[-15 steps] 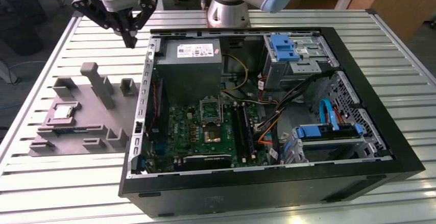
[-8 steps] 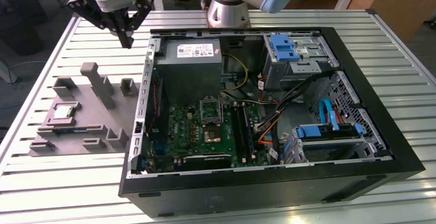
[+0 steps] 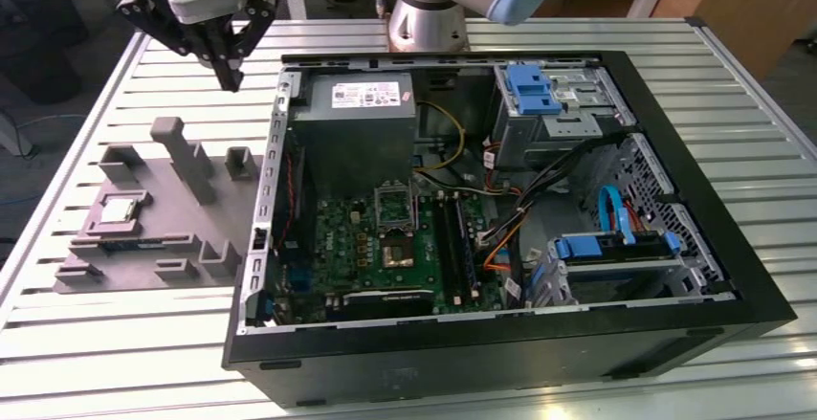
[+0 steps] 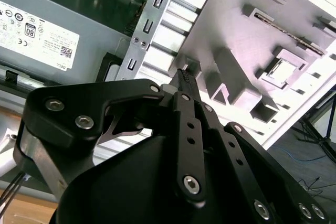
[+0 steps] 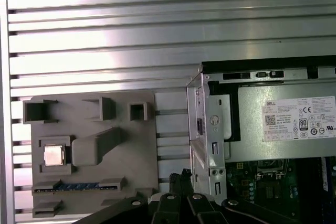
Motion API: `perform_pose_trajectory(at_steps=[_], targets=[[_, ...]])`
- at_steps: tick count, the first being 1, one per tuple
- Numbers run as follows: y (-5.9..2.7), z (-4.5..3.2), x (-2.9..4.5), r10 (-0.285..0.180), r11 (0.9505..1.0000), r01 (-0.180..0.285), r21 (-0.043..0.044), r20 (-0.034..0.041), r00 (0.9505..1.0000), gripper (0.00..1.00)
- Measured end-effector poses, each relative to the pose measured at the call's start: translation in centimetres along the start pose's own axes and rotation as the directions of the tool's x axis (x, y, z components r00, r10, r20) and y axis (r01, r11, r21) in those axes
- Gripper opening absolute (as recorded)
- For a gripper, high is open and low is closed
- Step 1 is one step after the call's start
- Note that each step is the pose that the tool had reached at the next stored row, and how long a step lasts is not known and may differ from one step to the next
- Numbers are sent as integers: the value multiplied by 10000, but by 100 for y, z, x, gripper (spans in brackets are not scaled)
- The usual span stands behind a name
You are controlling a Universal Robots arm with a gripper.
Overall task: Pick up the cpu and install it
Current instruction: 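Reach for the cpu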
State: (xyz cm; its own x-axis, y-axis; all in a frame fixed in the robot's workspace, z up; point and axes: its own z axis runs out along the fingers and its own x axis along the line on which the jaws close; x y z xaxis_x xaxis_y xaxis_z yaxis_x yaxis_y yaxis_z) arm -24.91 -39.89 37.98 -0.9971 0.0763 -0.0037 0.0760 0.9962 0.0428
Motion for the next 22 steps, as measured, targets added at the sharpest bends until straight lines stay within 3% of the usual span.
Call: perform_pose_trajectory(at_steps=[22], targets=[[-20, 14, 253, 0, 10000, 0, 1, -1, 10000, 11]])
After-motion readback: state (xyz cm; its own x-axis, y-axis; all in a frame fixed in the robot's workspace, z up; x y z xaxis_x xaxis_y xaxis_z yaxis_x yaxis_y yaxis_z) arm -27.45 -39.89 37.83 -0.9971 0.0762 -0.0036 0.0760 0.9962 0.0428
